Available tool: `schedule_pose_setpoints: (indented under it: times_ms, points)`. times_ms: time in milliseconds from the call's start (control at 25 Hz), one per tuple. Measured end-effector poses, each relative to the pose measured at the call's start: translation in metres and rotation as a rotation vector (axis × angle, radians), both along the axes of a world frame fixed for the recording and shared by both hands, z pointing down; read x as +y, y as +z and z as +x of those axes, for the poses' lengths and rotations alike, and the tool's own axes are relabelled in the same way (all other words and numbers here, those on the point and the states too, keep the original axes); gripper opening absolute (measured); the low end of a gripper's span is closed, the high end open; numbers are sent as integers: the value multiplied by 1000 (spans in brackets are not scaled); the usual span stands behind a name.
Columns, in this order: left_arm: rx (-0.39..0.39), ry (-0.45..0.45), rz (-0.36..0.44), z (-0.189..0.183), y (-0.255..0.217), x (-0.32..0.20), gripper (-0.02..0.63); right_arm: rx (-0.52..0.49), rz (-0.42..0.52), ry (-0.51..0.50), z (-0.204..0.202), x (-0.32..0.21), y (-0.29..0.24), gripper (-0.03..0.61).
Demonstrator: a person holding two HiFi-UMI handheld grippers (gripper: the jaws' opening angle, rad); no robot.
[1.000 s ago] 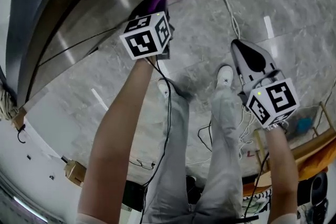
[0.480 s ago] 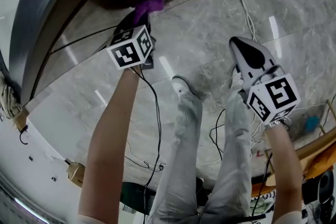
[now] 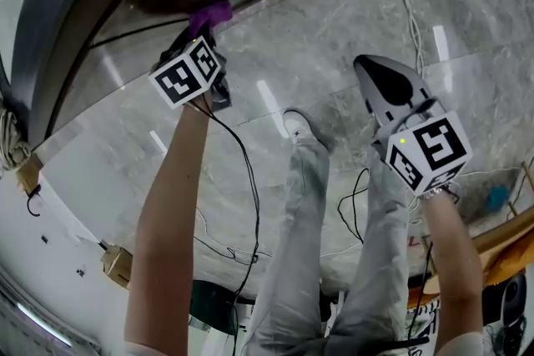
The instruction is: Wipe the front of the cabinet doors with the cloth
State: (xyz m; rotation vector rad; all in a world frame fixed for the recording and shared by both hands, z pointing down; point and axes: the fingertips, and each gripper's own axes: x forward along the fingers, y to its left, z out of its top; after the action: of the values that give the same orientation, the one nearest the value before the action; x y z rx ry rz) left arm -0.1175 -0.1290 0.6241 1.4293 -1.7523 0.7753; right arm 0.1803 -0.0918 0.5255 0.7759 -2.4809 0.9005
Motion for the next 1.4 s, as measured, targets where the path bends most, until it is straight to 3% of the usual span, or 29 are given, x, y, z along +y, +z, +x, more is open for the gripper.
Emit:
schedule_pose_setpoints:
  times_ms: [120, 280, 480, 640, 840, 1040, 1320, 1400]
  points:
    - [-20, -40, -5, -8, -4, 12, 89, -1, -2, -14, 7, 0, -3, 26]
    - [-21, 11, -12, 23, -5, 16, 87, -1, -4, -7, 33, -12, -5, 26]
    - [32, 163, -7, 131, 9, -12, 87, 13, -2, -7, 81, -33, -4, 26]
    - [97, 224, 15, 222, 29, -52, 87, 34, -6, -17, 122, -44, 7, 26]
    - [122, 268, 29, 286, 56, -100, 87, 54, -13, 18, 167, -48, 28, 26]
    - [81, 320, 25, 295, 78, -137, 87, 50, -39, 120, 191, -44, 52, 26]
    - [30, 382, -19, 266, 105, -143, 87, 63, -64, 199, 187, -27, 84, 26]
    - [40, 360, -48, 249, 113, -133, 87, 57, -64, 202, 175, -25, 85, 26]
